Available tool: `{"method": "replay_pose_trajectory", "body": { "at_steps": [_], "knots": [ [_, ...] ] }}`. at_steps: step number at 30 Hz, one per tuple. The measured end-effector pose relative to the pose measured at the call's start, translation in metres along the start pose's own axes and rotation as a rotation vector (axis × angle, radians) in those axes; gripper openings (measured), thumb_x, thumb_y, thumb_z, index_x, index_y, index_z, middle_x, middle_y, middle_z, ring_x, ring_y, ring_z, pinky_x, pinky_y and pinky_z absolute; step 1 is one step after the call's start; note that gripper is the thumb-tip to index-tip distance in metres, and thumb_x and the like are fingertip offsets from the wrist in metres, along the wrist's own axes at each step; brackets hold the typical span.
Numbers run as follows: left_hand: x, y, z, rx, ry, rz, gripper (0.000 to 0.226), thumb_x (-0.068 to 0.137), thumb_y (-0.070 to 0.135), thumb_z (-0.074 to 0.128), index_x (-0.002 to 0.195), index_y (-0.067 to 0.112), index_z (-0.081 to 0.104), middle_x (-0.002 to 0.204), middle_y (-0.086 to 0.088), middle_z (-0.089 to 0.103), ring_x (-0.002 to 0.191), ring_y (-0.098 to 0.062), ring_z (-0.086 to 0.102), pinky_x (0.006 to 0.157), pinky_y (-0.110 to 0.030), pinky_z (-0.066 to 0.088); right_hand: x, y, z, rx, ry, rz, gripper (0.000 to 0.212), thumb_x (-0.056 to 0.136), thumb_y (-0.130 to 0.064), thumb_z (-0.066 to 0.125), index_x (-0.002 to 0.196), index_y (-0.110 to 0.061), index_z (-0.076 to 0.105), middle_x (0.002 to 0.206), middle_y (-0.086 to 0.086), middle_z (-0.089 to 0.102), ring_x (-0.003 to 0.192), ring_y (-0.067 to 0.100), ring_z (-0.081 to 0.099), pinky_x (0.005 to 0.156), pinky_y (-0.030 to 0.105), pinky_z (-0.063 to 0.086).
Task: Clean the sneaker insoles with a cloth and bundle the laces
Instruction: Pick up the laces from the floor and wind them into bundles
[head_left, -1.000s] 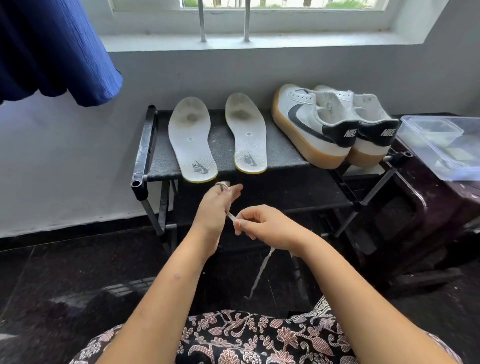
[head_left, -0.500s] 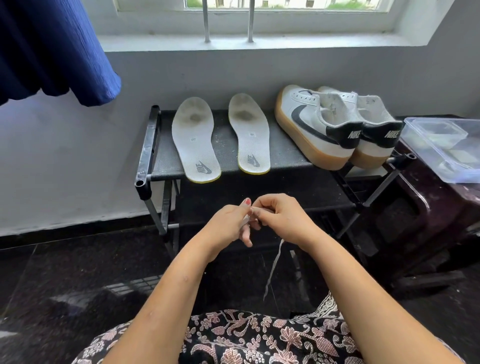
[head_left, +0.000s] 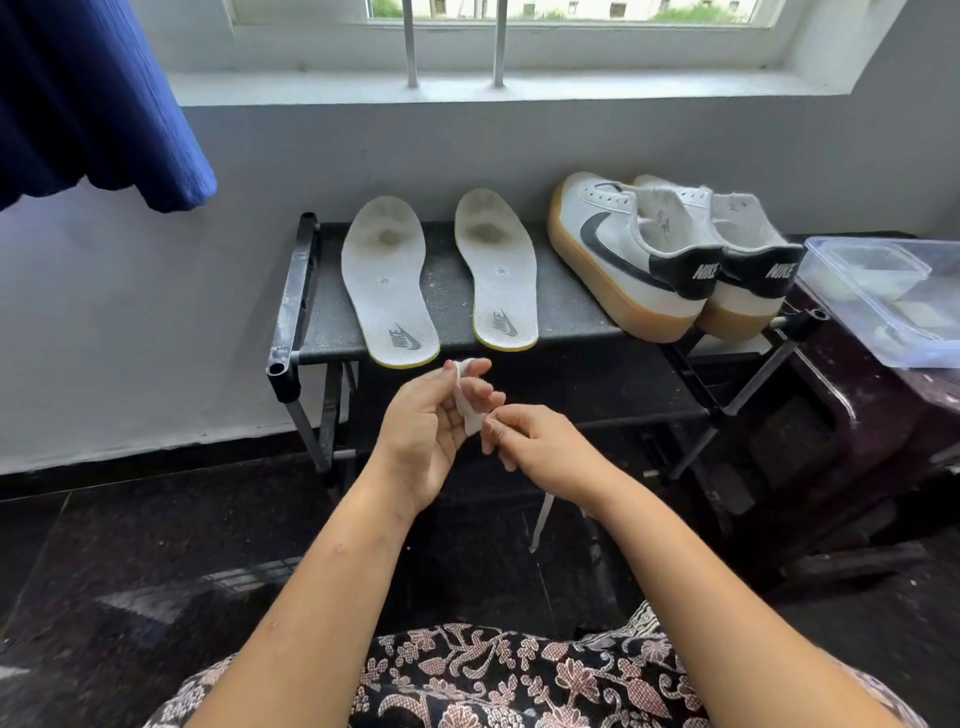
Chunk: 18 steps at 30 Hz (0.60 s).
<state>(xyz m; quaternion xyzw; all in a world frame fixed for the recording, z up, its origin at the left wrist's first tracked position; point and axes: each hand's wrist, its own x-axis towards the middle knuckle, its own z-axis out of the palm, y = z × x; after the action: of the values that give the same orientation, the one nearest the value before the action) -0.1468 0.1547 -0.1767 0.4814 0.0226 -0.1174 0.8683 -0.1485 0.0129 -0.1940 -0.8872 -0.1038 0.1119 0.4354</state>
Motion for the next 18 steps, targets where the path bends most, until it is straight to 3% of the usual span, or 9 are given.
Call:
{"method": "replay_pose_trajectory", "body": {
  "at_steps": [5,8,10,14,18],
  "knots": [
    [0.002,-0.002,-0.002,-0.017,0.086,0.036,0.028,0.101,0.019,0.035,0.113,0.003,0.055,0.091,-0.008,0.073,0.09,-0.019,0.07,0.08,-0.025,0.053,-0.001,0.0,0.002,-0.008,-0.13,0.014,0.032,0.096,-0.036,0.047,0.074,-0.02,0.063,0.058,-0.007,0.052,0.054,0.005,0.044,0.056,0.02,0.037],
    [0.004,-0.005,0.0,0.238,0.095,0.074,0.023,0.102,0.021,0.033,0.106,0.011,0.053,0.103,-0.008,0.069,0.098,-0.019,0.067,0.089,-0.029,0.049,-0.002,-0.004,0.002,0.016,-0.132,-0.022,0.034,0.095,-0.037,0.049,0.071,-0.018,0.064,0.057,-0.008,0.051,0.053,0.003,0.043,0.056,0.019,0.036],
    [0.006,-0.012,-0.002,0.416,0.073,0.054,0.023,0.102,0.025,0.034,0.097,0.015,0.054,0.099,-0.003,0.068,0.097,-0.018,0.065,0.089,-0.031,0.049,-0.003,-0.005,-0.002,0.032,-0.098,-0.045,0.034,0.095,-0.035,0.051,0.07,-0.016,0.064,0.057,-0.009,0.051,0.051,0.0,0.041,0.054,0.016,0.034],
    [0.007,-0.021,-0.009,0.78,0.006,-0.012,0.042,0.099,0.041,0.037,0.081,0.009,0.059,0.065,0.009,0.063,0.067,-0.003,0.061,0.086,-0.032,0.046,-0.002,-0.005,-0.01,0.078,0.006,-0.087,0.032,0.094,-0.025,0.052,0.064,-0.02,0.061,0.059,-0.009,0.054,0.054,0.001,0.044,0.056,0.015,0.036],
    [0.001,-0.019,-0.003,0.796,-0.101,-0.118,0.054,0.099,0.046,0.033,0.085,0.005,0.065,0.068,-0.009,0.068,0.065,-0.018,0.068,0.083,-0.026,0.049,0.0,0.001,-0.01,0.066,0.073,-0.073,0.028,0.092,-0.023,0.05,0.072,-0.014,0.067,0.061,0.005,0.059,0.057,0.003,0.046,0.057,0.026,0.04]
  ]
}}
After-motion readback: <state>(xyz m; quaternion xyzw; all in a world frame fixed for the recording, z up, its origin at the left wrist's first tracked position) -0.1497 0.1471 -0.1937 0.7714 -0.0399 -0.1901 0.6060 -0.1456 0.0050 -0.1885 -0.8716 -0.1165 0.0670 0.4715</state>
